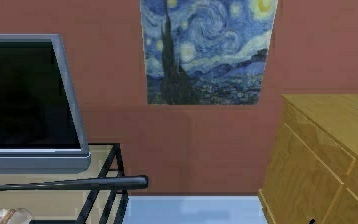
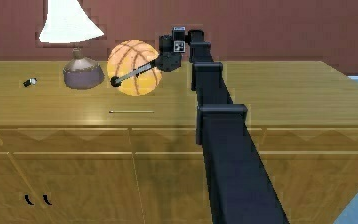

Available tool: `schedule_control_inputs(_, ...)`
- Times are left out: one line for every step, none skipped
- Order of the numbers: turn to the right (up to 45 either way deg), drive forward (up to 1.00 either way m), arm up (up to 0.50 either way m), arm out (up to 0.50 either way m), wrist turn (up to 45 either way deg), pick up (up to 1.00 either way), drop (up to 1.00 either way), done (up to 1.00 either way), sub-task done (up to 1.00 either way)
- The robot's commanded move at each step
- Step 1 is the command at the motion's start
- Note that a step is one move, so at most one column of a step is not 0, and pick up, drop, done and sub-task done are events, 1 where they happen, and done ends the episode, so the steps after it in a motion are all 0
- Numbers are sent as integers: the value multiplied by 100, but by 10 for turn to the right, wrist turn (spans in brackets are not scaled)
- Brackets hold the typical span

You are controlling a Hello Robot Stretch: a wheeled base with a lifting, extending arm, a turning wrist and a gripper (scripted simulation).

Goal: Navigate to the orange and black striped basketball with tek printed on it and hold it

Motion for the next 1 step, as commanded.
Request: schedule_control_inputs(0, 0, 0, 0, 0, 0, 0, 100, 0)
